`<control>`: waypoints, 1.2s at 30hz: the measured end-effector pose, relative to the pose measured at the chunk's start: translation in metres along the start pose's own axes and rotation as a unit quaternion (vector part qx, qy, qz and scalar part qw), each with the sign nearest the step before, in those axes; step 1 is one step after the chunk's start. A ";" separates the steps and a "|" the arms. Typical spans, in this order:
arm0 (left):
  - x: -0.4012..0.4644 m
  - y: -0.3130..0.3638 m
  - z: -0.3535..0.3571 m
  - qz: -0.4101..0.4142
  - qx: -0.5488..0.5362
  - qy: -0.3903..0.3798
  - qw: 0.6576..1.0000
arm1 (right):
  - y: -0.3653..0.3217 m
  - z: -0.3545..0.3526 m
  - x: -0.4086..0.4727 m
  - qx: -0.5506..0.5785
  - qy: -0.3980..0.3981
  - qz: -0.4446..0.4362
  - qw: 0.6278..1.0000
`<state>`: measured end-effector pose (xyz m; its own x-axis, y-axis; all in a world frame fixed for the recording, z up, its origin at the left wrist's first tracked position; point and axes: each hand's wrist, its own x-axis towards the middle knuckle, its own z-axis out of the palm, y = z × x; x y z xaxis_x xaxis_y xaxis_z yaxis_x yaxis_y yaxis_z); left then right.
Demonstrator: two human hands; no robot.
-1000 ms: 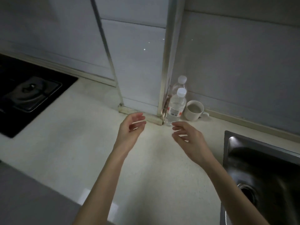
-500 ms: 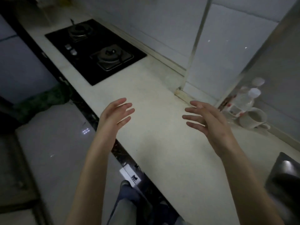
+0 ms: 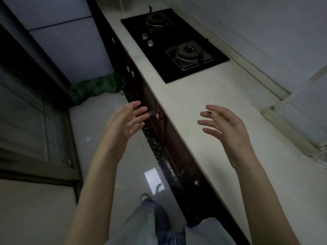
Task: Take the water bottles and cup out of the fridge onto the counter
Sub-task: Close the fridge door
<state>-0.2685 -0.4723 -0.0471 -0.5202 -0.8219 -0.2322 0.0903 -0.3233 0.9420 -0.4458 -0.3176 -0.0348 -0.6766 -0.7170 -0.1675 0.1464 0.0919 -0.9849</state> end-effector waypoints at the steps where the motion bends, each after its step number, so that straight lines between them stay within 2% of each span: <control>1: 0.005 0.007 -0.013 0.009 0.003 0.008 1.000 | -0.002 0.018 0.006 -0.010 -0.012 -0.013 1.000; 6: 0.024 0.031 -0.079 0.026 0.008 0.053 0.998 | -0.004 0.093 0.033 -0.041 -0.070 -0.060 0.995; 12: 0.035 0.040 -0.151 0.026 -0.011 0.123 0.992 | 0.002 0.176 0.068 -0.054 -0.156 -0.057 0.985; 21: 0.069 0.045 -0.217 0.018 -0.034 0.220 0.975 | 0.016 0.263 0.134 -0.081 -0.249 -0.044 0.964; 27: 0.152 0.075 -0.245 0.042 -0.032 0.248 0.967 | 0.004 0.317 0.218 -0.096 -0.283 -0.072 0.952; 36: 0.290 0.136 -0.261 0.087 -0.017 0.236 0.968 | -0.038 0.379 0.352 -0.095 -0.289 -0.103 0.947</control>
<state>-0.1861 -0.8770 -0.0498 -0.0500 -0.9855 -0.1624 0.1738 -0.1687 0.9702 -0.4161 -0.8359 -0.0404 -0.1597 -0.9868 0.0260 -0.1156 -0.0074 -0.9933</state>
